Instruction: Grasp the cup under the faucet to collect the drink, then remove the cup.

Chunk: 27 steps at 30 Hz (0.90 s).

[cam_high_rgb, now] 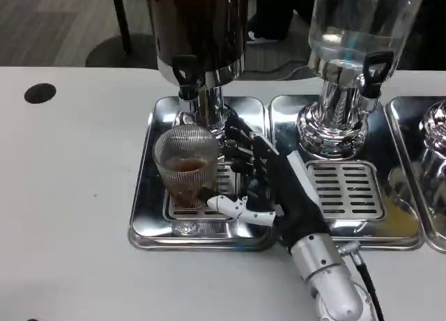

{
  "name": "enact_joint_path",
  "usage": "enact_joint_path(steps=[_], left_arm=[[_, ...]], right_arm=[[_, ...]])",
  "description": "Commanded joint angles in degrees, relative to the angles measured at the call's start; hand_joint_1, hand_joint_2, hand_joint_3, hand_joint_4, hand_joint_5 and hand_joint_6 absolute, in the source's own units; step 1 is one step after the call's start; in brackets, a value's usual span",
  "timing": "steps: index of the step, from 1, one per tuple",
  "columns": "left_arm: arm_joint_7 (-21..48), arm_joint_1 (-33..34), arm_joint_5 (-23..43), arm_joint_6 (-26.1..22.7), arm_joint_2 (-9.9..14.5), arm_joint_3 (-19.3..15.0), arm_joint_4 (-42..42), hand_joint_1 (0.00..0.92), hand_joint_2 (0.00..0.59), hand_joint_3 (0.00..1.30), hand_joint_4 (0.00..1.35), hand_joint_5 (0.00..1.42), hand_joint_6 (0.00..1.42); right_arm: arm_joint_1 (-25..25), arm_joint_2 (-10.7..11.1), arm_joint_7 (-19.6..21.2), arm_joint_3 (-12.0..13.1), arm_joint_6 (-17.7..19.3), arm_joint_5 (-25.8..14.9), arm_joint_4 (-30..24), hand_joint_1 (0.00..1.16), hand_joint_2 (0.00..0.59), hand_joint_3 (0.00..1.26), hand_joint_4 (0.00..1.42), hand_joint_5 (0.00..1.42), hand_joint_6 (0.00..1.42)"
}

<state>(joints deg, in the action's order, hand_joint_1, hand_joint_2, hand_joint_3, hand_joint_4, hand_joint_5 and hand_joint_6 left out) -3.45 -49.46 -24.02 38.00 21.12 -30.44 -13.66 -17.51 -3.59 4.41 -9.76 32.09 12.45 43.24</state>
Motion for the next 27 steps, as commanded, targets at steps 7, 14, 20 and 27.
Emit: enact_joint_path(steps=[7,14,20,27], left_arm=[[0.1,-1.1,1.0,1.5,-0.7,-0.8,0.7,0.0,0.005,0.0,0.0,0.0,0.0],[0.2,-1.8,1.3,2.0,-0.9,-1.6,0.6,0.0,0.005,0.0,0.0,0.0,0.0],[0.1,-1.8,1.2,2.3,-0.7,-2.0,1.1,0.0,0.005,0.0,0.0,0.0,0.0],[0.8,-1.0,1.1,2.1,-0.2,-2.2,0.9,0.0,0.005,0.0,0.0,0.0,0.0]], right_arm=[[-3.0,-1.6,1.0,-0.5,0.0,0.6,3.0,1.03,0.147,0.1,0.15,0.23,0.28],[-4.1,-2.3,1.2,-0.5,0.6,0.6,5.0,1.03,0.147,0.1,0.15,0.23,0.28],[-5.1,-2.6,1.3,-0.6,0.8,0.7,6.3,1.03,0.146,0.1,0.15,0.23,0.28],[-5.8,-2.7,1.5,-0.3,0.8,0.6,7.3,1.02,0.145,0.1,0.14,0.23,0.28]])
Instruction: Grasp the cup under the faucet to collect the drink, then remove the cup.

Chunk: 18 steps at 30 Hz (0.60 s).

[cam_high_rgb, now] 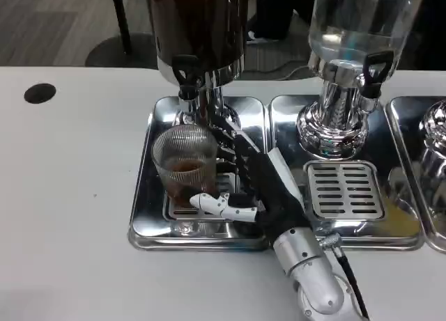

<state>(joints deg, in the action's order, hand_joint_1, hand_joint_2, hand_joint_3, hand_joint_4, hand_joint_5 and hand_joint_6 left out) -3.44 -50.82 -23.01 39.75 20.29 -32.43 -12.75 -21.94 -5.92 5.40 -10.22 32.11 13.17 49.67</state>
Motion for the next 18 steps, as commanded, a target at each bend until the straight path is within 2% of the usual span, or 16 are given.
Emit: enact_joint_path(steps=[1,7,18], left_arm=[[0.8,0.4,0.1,0.3,0.5,-0.1,-0.1,0.0,0.005,0.0,0.0,0.0,0.0],[1.1,0.6,-0.1,0.1,0.5,-0.1,-0.5,0.0,0.005,0.0,0.0,0.0,0.0],[2.0,3.6,-0.6,-0.9,2.6,-0.2,0.5,0.0,0.005,0.0,0.0,0.0,0.0]], right_arm=[[-1.5,-0.4,0.6,0.2,0.8,-0.2,1.1,1.02,0.145,0.1,0.14,0.23,0.28],[-2.1,-0.2,0.8,0.7,1.0,-0.3,2.1,1.02,0.148,0.1,0.14,0.23,0.28],[-2.4,0.3,1.4,1.8,1.5,-0.5,3.3,1.03,0.147,0.1,0.13,0.22,0.26]])
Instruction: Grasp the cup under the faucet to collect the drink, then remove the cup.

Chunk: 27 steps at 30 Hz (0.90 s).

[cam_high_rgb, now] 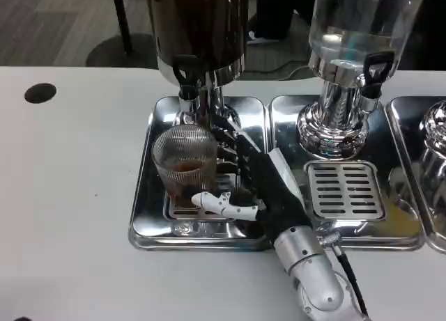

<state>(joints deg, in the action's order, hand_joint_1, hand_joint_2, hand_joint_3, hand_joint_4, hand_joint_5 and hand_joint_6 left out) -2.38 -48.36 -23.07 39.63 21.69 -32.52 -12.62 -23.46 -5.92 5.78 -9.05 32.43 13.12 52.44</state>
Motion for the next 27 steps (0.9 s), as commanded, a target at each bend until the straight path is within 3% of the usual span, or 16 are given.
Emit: enact_joint_path(steps=[1,27], left_arm=[[1.1,1.4,-0.5,-0.9,1.2,0.0,0.3,0.0,0.005,0.0,0.0,0.0,0.0],[1.8,2.2,-0.7,-2.0,1.1,0.3,-0.8,0.0,0.005,0.0,0.0,0.0,0.0]], right_arm=[[-1.0,0.3,1.1,0.8,1.1,-0.5,0.7,1.03,0.147,0.1,0.13,0.22,0.26],[-2.0,-1.8,2.9,-0.4,1.4,0.4,3.9,1.02,0.155,0.1,0.12,0.2,0.24]])
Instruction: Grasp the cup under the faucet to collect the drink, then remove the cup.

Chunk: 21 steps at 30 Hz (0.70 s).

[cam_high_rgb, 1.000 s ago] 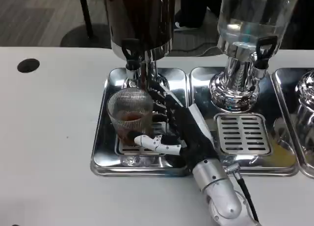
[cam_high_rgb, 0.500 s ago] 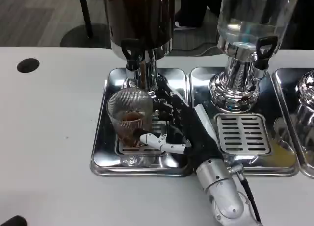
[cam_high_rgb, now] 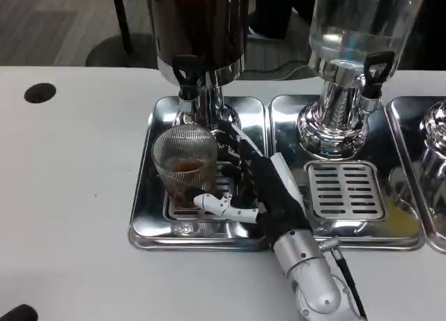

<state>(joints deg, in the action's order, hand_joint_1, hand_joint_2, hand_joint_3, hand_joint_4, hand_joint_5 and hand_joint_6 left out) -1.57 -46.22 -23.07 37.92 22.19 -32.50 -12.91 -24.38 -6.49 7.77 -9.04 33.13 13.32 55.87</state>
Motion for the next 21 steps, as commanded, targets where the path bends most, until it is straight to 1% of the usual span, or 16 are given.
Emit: enact_joint_path(steps=[1,9,21], left_arm=[[0.9,0.1,-0.7,-0.3,0.5,0.3,-0.4,0.0,0.005,0.0,0.0,0.0,0.0],[0.7,-0.5,-0.5,0.0,0.2,0.2,-0.4,0.0,0.005,0.0,0.0,0.0,0.0],[0.7,-0.4,-0.4,-0.1,0.3,0.2,-0.1,0.0,0.005,0.0,0.0,0.0,0.0]], right_arm=[[-1.2,-1.3,1.0,-0.5,0.6,0.3,0.5,1.02,0.155,0.1,0.12,0.2,0.24],[-3.2,-1.5,1.6,-0.9,-0.5,0.5,1.4,1.02,0.154,0.09,0.12,0.19,0.22],[-4.6,-2.3,1.0,-0.9,-0.3,-0.1,2.2,1.01,0.154,0.1,0.12,0.19,0.22]])
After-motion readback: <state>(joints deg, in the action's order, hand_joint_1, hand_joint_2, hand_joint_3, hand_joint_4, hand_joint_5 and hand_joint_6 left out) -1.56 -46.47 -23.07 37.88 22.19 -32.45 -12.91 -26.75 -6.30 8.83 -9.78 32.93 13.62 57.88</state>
